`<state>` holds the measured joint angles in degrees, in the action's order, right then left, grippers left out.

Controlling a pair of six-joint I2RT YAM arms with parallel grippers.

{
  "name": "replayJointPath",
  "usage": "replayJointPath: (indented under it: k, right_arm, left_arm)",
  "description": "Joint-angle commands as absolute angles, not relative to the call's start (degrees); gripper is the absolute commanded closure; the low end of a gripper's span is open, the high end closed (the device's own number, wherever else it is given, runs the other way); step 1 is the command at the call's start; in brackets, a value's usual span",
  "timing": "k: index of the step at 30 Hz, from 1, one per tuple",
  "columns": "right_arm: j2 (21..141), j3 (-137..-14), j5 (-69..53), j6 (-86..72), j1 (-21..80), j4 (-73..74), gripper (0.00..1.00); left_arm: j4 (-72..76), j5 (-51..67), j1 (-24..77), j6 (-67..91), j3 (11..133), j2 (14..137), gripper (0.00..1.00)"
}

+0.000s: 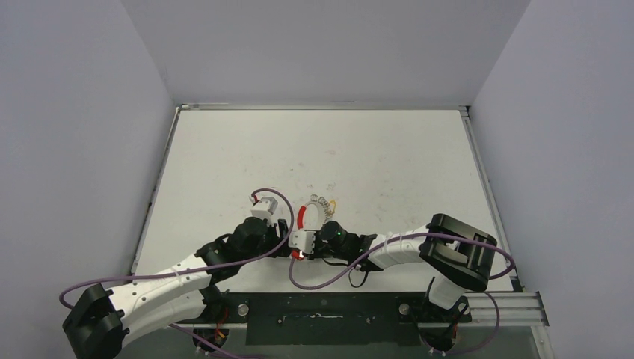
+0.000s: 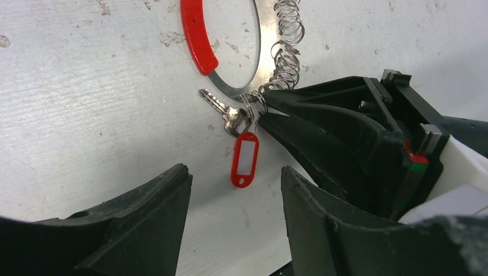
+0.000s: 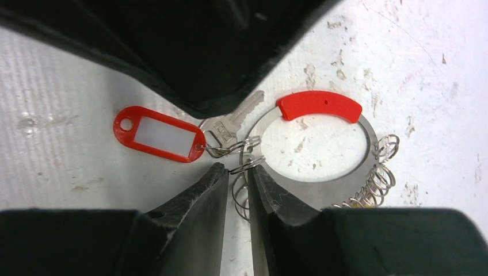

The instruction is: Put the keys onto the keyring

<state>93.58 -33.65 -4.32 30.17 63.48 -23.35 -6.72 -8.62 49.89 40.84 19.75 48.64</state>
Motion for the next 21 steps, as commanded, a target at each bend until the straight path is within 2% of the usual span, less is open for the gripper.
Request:
replayJointPath:
  k: [1, 11, 21]
  right_arm:
    - [92.7, -33.6, -0.2, 29.3, 63.7, -26.3, 0.78]
    - [93.5, -32.3, -4.8, 29.1, 63.7, -29.1, 0.75]
    - [95.3, -31.7, -7.1, 22.6, 61.1, -34.9, 0.71]
  left_arm:
    - [-4.9, -8.3, 49.9, 40.5, 20.1, 47.6, 0.43]
    - [-5.1, -8.3, 49.9, 40.5, 19.8, 47.3, 0.43]
    - [-5.3, -8.3, 49.9, 40.5, 19.6, 46.8, 0.43]
